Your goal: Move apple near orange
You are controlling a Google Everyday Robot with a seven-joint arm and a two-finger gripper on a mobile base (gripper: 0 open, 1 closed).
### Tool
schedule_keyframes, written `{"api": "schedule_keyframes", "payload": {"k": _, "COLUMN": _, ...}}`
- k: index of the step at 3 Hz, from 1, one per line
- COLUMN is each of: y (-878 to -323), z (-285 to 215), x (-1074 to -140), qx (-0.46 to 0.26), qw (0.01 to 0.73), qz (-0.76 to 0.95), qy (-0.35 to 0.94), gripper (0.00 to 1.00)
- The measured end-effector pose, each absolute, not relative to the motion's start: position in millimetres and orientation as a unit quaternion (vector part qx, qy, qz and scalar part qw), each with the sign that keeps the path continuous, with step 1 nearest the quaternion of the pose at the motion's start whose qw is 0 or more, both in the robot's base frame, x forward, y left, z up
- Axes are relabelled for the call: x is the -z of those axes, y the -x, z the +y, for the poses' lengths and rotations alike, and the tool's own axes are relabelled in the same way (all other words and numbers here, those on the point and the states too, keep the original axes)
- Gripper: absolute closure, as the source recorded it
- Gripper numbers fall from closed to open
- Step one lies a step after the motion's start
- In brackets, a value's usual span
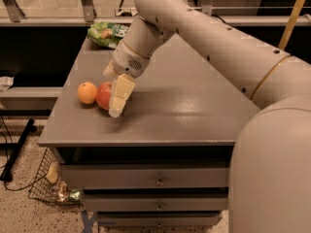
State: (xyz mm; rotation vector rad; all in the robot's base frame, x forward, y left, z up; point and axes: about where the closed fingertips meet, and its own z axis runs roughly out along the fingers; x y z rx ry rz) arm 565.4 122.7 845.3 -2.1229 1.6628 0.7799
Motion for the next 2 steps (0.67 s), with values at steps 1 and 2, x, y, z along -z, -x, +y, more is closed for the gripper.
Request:
{"api": "schedule_keyframes", "payload": {"k": 1, "y": -570.8, "z": 89.8, "x": -865.1, "qx": -0.251, "qw": 0.185, "qz": 0.598, "qy": 0.739, "gripper": 0.00}}
{"api": "schedule_keyframes", "payload": {"k": 2, "y": -568.7, "z": 34.4, "x": -902.1, "qx": -0.215, "qw": 0.214, "qz": 0.617, "qy": 0.726, "gripper": 0.00}}
